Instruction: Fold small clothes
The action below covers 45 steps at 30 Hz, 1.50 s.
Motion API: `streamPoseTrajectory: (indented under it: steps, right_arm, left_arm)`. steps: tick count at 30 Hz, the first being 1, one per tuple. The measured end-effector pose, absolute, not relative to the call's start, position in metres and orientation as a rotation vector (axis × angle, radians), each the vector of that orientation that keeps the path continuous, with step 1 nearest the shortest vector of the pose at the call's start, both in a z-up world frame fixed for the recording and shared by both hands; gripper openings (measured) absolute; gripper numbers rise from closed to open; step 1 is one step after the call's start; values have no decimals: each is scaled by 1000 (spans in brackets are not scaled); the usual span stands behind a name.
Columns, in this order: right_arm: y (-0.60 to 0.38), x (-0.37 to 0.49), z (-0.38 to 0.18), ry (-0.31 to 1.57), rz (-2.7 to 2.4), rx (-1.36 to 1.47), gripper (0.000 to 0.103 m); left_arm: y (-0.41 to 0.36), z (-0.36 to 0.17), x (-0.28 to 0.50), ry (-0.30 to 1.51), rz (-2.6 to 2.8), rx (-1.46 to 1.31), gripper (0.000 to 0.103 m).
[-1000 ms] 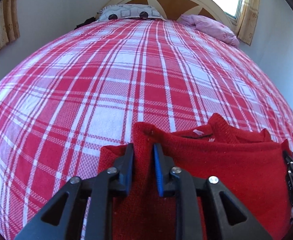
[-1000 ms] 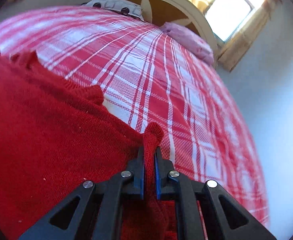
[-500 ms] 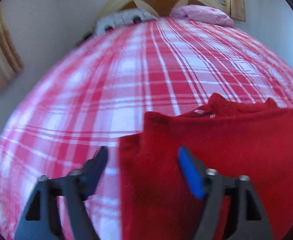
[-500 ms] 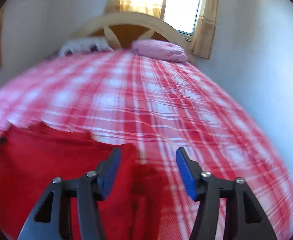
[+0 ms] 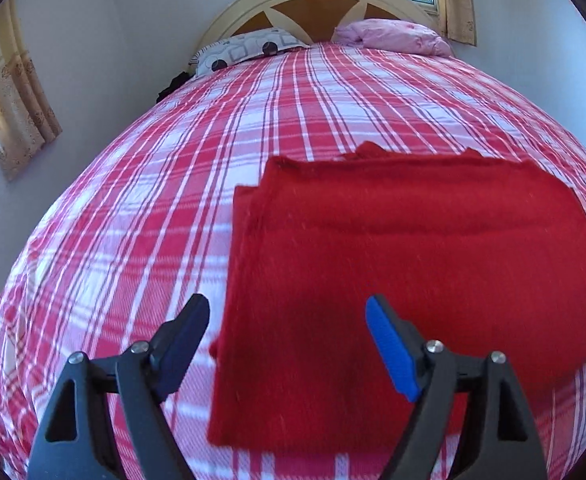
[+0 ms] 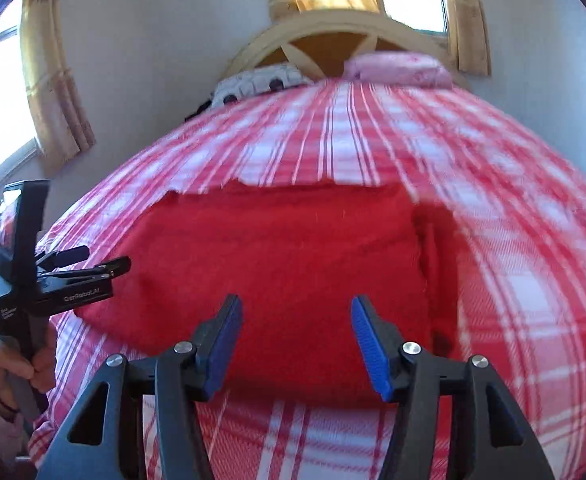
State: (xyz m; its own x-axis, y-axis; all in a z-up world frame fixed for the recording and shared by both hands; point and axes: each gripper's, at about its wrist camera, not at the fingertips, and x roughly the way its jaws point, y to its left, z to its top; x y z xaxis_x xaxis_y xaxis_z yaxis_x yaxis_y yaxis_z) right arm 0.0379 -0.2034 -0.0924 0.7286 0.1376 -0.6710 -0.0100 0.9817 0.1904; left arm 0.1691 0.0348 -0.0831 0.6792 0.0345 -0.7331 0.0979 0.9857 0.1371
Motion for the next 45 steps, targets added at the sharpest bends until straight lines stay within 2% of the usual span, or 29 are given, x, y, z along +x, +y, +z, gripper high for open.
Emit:
streamPoseTrajectory:
  steps: [2,3,5,8,11,14,19,22,28,33,37,40,42,43,45]
  right_arm:
    - [-219,37,-109,807,36,250,57]
    - [-225,35,-113,800,33,278,50]
    - [-231,22,-112,767,22,297,48]
    - [-232,8,-111,755,9,281,48]
    - [-233,-11,-101,732,-45,257,48]
    - [-236,-27,-79,632,-134,201,48]
    - [-213,-26,-52,540,11,205,48]
    - [-192,-1,-59,579,96,190,48]
    - [-201,25,-119,750,43,255,48]
    - [-202,10,-115,706,69,219,50]
    - [-205,0,-91,609,114,270,51]
    - [-195,7,-72,559,174,302,59]
    - [-183,19,-65,562,219,312,62]
    - [-177,26,-64,573,237,312,62]
    - [-162,43,-63,609,273,303,62]
  left_arm:
    - [35,-92,166,862,-40,159,83]
    - [35,-97,166,877,-37,157,83]
    - [36,-103,163,878,-31,157,85]
    - [36,-103,155,865,-9,168,91]
    - [38,-104,152,868,-9,169,91]
    - [39,-103,146,863,-6,176,91]
    - [43,-99,137,859,-11,143,91]
    - [43,-96,137,865,-27,127,91]
    - [53,-96,138,859,-24,130,95]
    - [82,-110,149,902,-43,-20,97]
    - [97,-114,152,889,-74,-166,97]
    - [94,-115,154,892,-115,-185,95]
    - [94,-115,153,890,-133,-221,87]
    - [96,-114,152,889,-150,-247,81]
    - [102,-113,149,885,-204,-322,60]
